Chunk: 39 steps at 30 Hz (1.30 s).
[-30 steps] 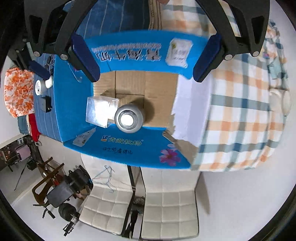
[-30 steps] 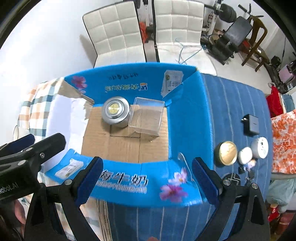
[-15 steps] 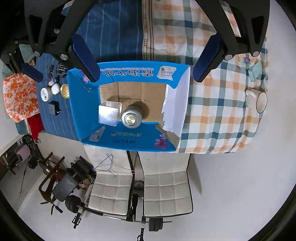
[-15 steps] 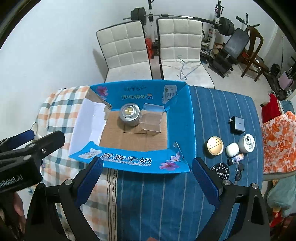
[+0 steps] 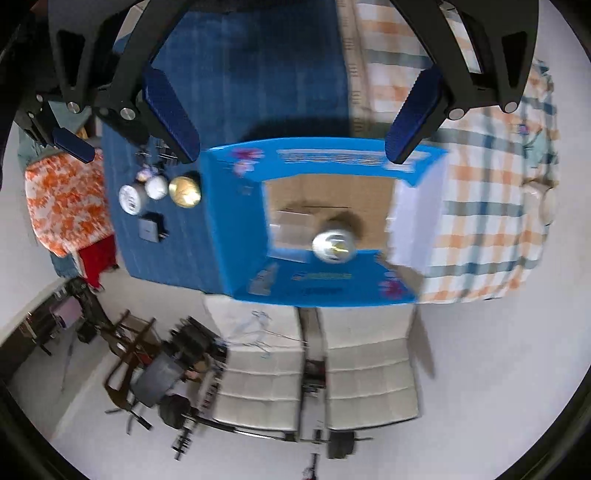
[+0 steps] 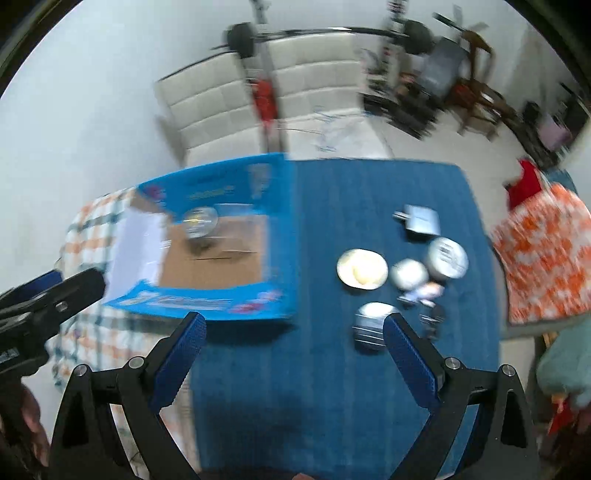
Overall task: Organize rigid objects
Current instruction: 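Withdraw both tools from the box toward the remaining items, then grasp the gold tin with the left tool while the right tool grasps the white cream jar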
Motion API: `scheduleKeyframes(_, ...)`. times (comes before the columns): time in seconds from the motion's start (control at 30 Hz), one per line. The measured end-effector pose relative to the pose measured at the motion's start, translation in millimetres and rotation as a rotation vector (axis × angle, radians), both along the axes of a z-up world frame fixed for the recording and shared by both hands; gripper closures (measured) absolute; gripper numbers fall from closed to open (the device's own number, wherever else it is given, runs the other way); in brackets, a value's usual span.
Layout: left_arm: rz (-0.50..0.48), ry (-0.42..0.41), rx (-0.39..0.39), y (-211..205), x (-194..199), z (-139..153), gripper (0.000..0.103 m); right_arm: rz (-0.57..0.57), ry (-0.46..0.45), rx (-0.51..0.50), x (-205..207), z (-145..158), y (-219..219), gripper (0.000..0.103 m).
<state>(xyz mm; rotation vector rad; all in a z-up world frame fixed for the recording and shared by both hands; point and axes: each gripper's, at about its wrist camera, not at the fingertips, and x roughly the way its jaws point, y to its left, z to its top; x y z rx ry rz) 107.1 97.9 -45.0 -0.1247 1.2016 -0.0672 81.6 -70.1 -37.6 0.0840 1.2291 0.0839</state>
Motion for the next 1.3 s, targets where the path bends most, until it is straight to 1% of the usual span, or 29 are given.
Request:
scheduleKeyframes(0.13,-0.097,0.018,-0.064,-67.6,20.5,-17.6,0.0,-0.136,0.046,-0.023,14.2,-20.4,-85.3,0.004)
scheduleKeyframes(0.17,-0.119,0.026,-0.081,-87.8,28.6,-26.3,0.0,-0.167,0.054,-0.033,19.6,-26.7,-105.5,0.004)
scheduleKeyframes(0.23,-0.137,0.045,-0.091,-117.2,42.6,-41.9,0.0,-0.21,0.062,-0.051,30.9,-40.8,-140.9,0.004)
scheduleKeyframes(0.27,-0.146,0.058,-0.094,-135.8,53.1,-54.1,0.0,-0.224,0.073,-0.054,37.9,-49.1,-156.6,0.004)
scheduleKeyframes(0.37,-0.161,0.113,-0.066,-176.2,80.9,-89.0,0.0,-0.255,0.114,-0.042,61.4,-80.3,-194.5,0.004)
scheduleKeyframes(0.5,-0.167,0.196,-0.029,-208.4,109.9,-137.2,0.0,-0.282,0.169,-0.036,93.1,-132.8,-226.5,0.005)
scheduleKeyframes(0.6,-0.154,0.276,-0.013,-218.5,124.1,-176.2,0.0,-0.307,0.21,-0.026,114.7,-168.5,-235.2,0.005)
scheduleKeyframes(0.63,-0.15,0.304,-0.001,-221.3,128.2,-191.0,0.0,-0.311,0.226,-0.009,121.2,-180.1,-237.6,0.006)
scheduleKeyframes(0.67,-0.147,0.319,0.005,-220.4,129.3,-199.5,0.0,-0.317,0.24,0.008,126.6,-190.0,-238.4,0.007)
scheduleKeyframes(0.7,-0.148,0.32,0.06,-223.6,131.1,-207.4,0.001,-0.317,0.253,0.016,131.8,-199.6,-237.8,0.007)
scheduleKeyframes(0.73,-0.159,0.301,0.112,-227.7,131.8,-208.9,0.002,-0.316,0.262,0.016,136.1,-207.0,-236.1,0.007)
scheduleKeyframes(0.77,-0.187,0.281,0.128,-234.6,133.0,-211.1,0.002,-0.316,0.267,0.014,140.4,-214.6,-234.3,0.008)
scheduleKeyframes(0.8,-0.199,0.294,0.101,-237.5,134.0,-215.0,0.002,-0.314,0.276,0.01,144.2,-222.0,-232.0,0.008)
scheduleKeyframes(0.83,-0.192,0.317,0.093,-238.7,134.7,-220.3,0.002,-0.316,0.286,0.009,147.0,-228.1,-231.0,0.01)
scheduleKeyframes(0.87,-0.184,0.336,0.1,-239.8,134.9,-225.5,0.002,-0.32,0.299,0.019,148.8,-233.6,-230.1,0.015)
scheduleKeyframes(0.9,-0.19,0.343,0.106,-241.8,134.3,-230.5,0.002,-0.321,0.31,0.03,151.0,-238.1,-229.9,0.018)
scheduleKeyframes(0.93,-0.194,0.35,0.116,-242.9,133.8,-234.7,0.002,-0.321,0.317,0.03,152.3,-241.2,-229.5,0.018)
scheduleKeyframes(0.97,-0.189,0.366,0.125,-242.2,132.4,-241.8,0.004,-0.321,0.319,0.03,153.2,-244.4,-228.6,0.019)
scheduleKeyframes(1.0,-0.182,0.382,0.116,-240.4,131.0,-246.9,0.007,-0.319,0.321,0.033,154.2,-247.0,-229.8,0.019)
scheduleKeyframes(1.03,-0.175,0.395,0.107,-238.6,129.7,-251.5,0.013,-0.318,0.325,0.035,154.8,-249.2,-229.9,0.019)
scheduleKeyframes(1.07,-0.163,0.411,0.109,-235.1,126.9,-257.7,0.023,-0.317,0.328,0.033,155.2,-251.1,-230.9,0.019)
scheduleKeyframes(1.13,-0.163,0.42,0.117,-232.9,123.4,-263.9,0.033,-0.317,0.335,0.03,155.7,-256.5,-234.2,0.023)
scheduleKeyframes(1.2,-0.163,0.393,0.128,-232.2,119.0,-262.7,0.036,-0.313,0.344,0.043,156.9,-262.0,-235.5,0.028)
scheduleKeyframes(1.23,-0.163,0.386,0.132,-232.9,116.8,-262.4,0.04,-0.311,0.346,0.043,157.6,-263.6,-235.3,0.028)
scheduleKeyframes(1.3,-0.165,0.373,0.134,-233.9,115.4,-261.8,0.04,-0.299,0.332,0.016,159.2,-263.6,-234.1,0.031)
